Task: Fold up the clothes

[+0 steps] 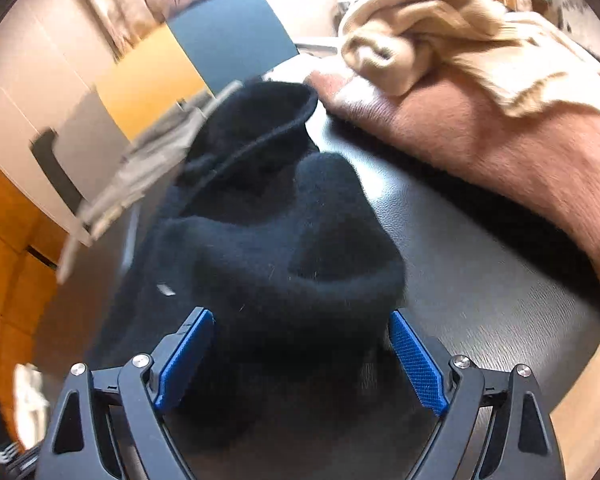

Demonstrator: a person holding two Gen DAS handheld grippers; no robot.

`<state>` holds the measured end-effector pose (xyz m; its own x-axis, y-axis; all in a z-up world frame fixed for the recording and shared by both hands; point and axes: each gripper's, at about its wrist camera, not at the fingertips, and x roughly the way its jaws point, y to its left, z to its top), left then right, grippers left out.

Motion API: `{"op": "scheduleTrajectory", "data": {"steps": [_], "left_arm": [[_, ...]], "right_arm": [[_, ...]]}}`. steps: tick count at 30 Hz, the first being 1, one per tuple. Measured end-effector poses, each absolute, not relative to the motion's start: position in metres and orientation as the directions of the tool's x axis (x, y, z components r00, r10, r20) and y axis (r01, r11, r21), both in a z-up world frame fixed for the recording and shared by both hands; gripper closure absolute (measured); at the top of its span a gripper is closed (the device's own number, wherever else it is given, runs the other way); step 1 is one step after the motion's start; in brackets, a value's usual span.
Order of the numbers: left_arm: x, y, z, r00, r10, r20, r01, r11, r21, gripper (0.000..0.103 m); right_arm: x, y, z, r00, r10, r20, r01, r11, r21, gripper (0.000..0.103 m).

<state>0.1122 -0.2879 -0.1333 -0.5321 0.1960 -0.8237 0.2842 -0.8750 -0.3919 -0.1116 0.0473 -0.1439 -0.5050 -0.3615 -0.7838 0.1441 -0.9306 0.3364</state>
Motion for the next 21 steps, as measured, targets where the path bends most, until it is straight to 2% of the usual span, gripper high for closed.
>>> {"op": "scheduleTrajectory", "data": {"steps": [1, 2, 4, 5, 6, 11, 18, 21], "left_arm": [[0.112, -0.287, -0.134, -0.531, 0.199, -0.823, 0.284, -0.874, -0.394, 0.097], [0.112, -0.287, -0.137, -0.533, 0.201, -0.822, 0.287, -0.871, -0.399, 0.097], [0.113, -0.289, -0.139, -0.538, 0.213, -0.816, 0.294, -0.86, -0.418, 0.097], [0.114, -0.291, -0.14, -0.54, 0.213, -0.814, 0.299, -0.856, -0.423, 0.097], [0.116, -0.293, -0.141, -0.543, 0.214, -0.812, 0.304, -0.851, -0.428, 0.097], [0.128, -0.302, -0.143, -0.565, 0.221, -0.795, 0.334, -0.82, -0.465, 0.097], [0.158, -0.321, -0.136, -0.605, 0.186, -0.774, 0.383, -0.784, -0.488, 0.094], [0.172, -0.332, -0.133, -0.622, 0.155, -0.768, 0.418, -0.763, -0.493, 0.091]], "right_arm": [[-0.114, 0.045, -0.15, -0.498, -0.358, -0.79, 0.153, -0.933, 0.326, 0.03], [-0.115, 0.042, -0.152, -0.492, -0.362, -0.792, 0.162, -0.931, 0.326, 0.058], [-0.115, 0.04, -0.152, -0.489, -0.38, -0.785, 0.171, -0.924, 0.341, 0.068], [-0.115, 0.042, -0.148, -0.488, -0.399, -0.776, 0.171, -0.916, 0.364, 0.079], [-0.115, 0.045, -0.144, -0.487, -0.418, -0.767, 0.172, -0.907, 0.386, 0.083], [-0.121, 0.054, -0.107, -0.491, -0.568, -0.66, 0.203, -0.812, 0.548, 0.092], [-0.116, -0.019, -0.03, -0.436, -0.753, -0.494, 0.432, -0.656, 0.619, 0.093], [-0.086, -0.083, -0.01, -0.317, -0.837, -0.447, 0.568, -0.544, 0.617, 0.093]]}}
